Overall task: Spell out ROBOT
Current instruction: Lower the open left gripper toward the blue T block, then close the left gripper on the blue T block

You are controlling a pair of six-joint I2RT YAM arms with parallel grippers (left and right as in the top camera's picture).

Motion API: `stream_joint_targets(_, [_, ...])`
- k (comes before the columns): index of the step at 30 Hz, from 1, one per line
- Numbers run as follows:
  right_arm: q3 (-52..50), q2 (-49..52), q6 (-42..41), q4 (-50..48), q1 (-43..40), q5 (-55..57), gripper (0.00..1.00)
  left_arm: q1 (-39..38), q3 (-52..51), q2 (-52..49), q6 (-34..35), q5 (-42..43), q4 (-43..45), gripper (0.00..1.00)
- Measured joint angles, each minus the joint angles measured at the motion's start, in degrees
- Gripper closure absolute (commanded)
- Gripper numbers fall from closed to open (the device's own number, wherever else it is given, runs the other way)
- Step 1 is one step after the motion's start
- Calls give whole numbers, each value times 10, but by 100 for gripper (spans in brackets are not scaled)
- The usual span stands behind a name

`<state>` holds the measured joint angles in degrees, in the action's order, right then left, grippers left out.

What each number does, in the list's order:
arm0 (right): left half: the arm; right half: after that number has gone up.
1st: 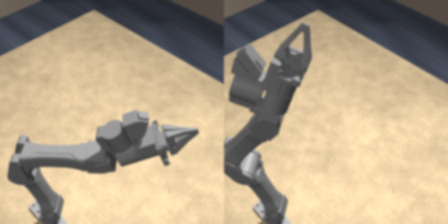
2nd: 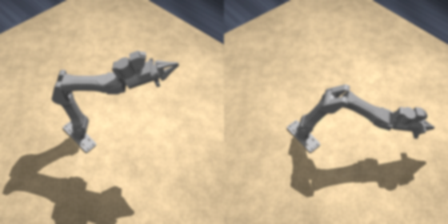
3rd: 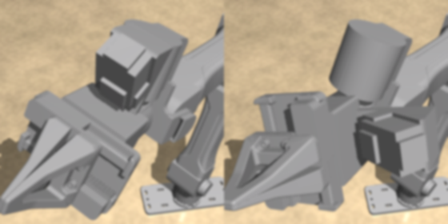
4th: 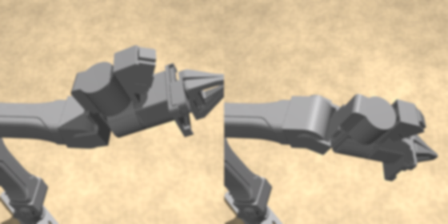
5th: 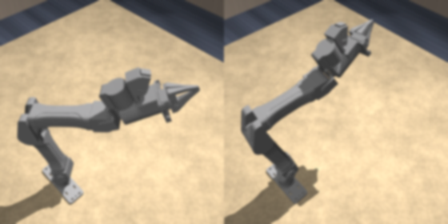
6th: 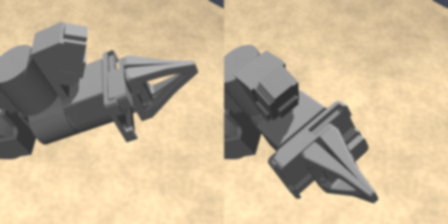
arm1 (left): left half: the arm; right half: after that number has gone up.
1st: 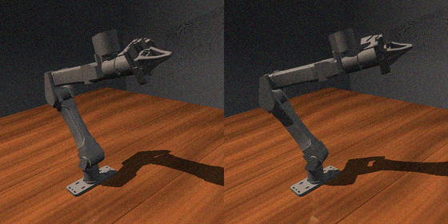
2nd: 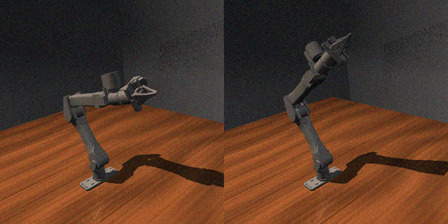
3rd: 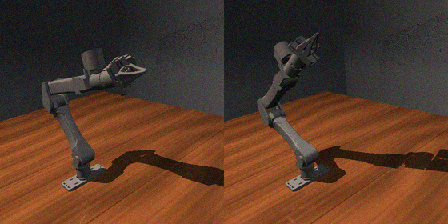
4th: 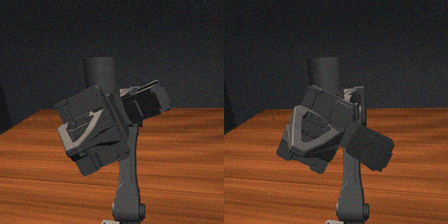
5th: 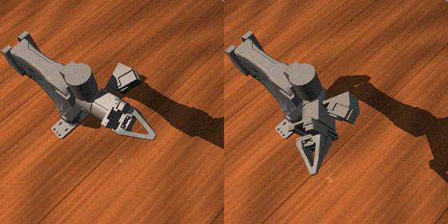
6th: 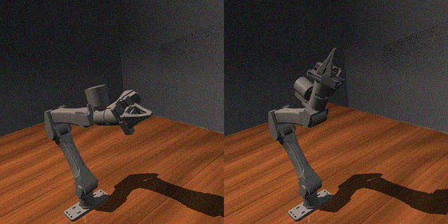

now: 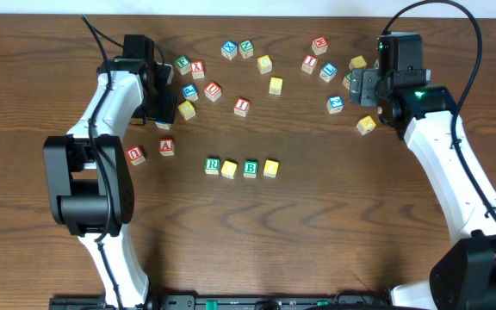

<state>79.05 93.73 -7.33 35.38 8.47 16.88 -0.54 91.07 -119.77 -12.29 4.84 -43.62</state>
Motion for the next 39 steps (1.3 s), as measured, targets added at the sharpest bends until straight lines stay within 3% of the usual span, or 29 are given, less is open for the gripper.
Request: stream_joint_targets(39, [0, 0, 2, 0, 0, 0, 1, 0, -12, -19, -6, 24, 5, 42])
